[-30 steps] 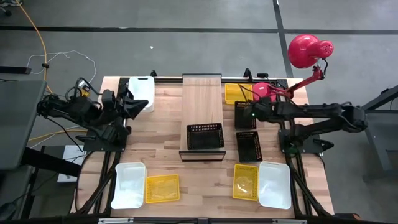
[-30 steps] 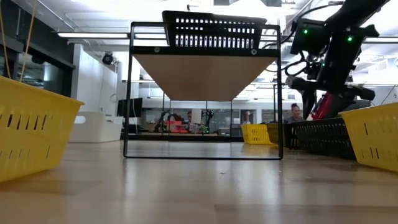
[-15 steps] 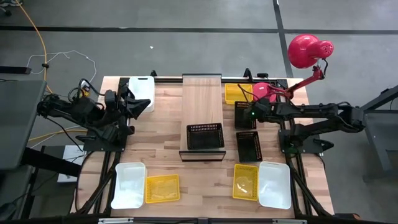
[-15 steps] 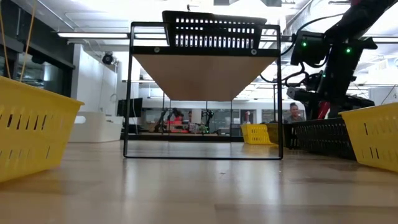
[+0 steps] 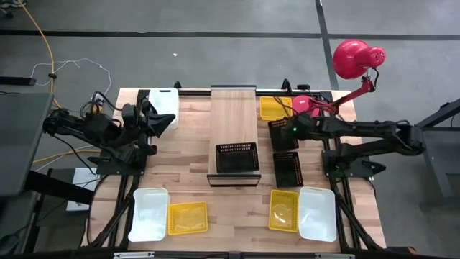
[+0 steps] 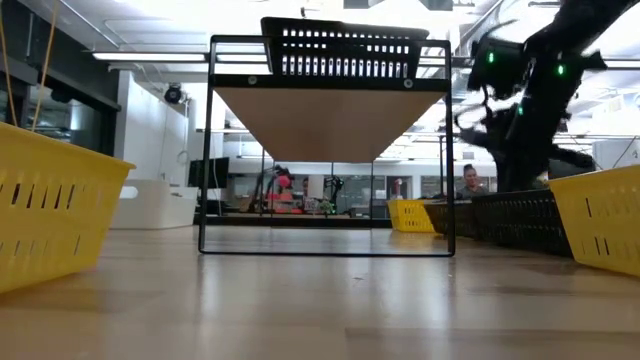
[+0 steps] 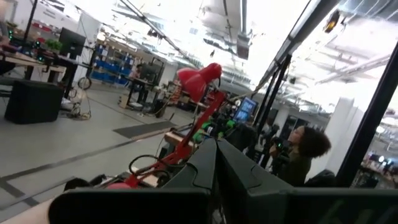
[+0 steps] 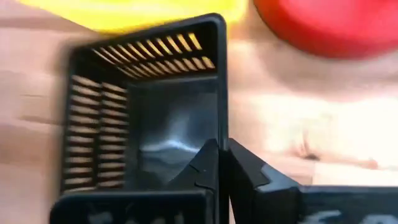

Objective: Stack baskets on shelf by color
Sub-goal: Stack the top black bin on top of the black bin on the shelf

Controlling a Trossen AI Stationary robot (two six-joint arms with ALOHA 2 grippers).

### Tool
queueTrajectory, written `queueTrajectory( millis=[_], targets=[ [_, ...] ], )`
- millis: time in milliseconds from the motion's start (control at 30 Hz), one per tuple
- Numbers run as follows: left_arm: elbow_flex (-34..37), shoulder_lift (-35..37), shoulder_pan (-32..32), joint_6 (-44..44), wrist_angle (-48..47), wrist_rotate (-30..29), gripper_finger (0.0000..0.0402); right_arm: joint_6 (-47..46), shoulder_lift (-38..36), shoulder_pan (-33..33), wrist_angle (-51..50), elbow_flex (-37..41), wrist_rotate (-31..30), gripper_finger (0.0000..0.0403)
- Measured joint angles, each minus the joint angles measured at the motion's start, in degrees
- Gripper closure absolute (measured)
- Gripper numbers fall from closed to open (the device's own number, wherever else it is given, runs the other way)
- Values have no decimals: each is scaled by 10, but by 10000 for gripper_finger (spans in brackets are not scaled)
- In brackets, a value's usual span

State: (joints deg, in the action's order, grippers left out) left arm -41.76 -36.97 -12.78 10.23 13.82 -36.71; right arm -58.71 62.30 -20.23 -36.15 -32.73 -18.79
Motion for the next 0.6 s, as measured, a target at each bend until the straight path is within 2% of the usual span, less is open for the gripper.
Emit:
queueTrajectory(
  millis=[200, 333, 500, 600],
  targets=[
    [0, 0, 0, -14, 11, 0, 401, 85, -75, 0, -63, -113, -49, 400],
    [0, 0, 0, -23, 10, 0, 401, 175, -86, 16, -58, -221, -47, 401],
    [0, 0, 0, -43, 10, 1, 401, 367, -32, 76, 17, -369, 45, 402],
    [0, 0, 0, -65, 10, 15, 401, 492, 35, 109, 0, -470, 127, 402]
  ],
)
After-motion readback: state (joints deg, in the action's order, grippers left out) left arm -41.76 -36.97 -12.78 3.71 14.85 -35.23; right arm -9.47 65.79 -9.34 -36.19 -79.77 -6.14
